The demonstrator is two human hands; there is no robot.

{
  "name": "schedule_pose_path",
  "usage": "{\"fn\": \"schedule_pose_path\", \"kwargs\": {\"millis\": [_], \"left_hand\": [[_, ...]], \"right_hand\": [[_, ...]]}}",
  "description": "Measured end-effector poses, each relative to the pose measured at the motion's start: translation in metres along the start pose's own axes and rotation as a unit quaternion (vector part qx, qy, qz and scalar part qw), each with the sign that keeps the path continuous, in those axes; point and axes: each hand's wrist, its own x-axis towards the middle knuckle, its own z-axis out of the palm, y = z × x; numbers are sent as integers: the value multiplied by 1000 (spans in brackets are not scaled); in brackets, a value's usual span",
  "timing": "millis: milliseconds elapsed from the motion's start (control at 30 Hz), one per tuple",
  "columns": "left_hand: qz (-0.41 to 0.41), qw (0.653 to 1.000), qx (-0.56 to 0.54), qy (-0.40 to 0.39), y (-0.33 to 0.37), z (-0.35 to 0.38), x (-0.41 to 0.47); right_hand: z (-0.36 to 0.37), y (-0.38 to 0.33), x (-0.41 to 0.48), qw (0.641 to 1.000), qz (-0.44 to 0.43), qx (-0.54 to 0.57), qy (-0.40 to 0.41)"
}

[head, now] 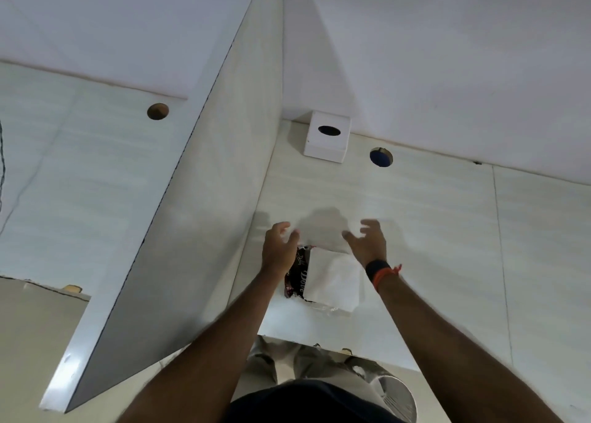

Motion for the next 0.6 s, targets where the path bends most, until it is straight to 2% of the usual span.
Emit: {"fn": "schedule_pose_path", "kwargs": {"millis": [133, 200, 300, 367, 500, 600], "left_hand": [[17, 999, -37, 5, 20, -6, 14], [19, 998, -59, 19, 26, -9, 18], [14, 997, -69, 23, 22, -11, 23], [7, 997, -72, 21, 13, -12, 20], [-14, 997, -69, 8, -4, -14, 7], [-9, 998, -59, -6, -15, -14, 0]], "right_hand": [[23, -64, 43, 997, -75, -5, 8], [37, -96, 69, 995, -87, 4, 41], [56, -136, 105, 994, -45, 31, 94], [67, -154, 125, 993, -19, -1, 112], [90, -166, 152, 992, -7, -78, 103], [100, -171, 160, 989, -6, -93, 111]]}}
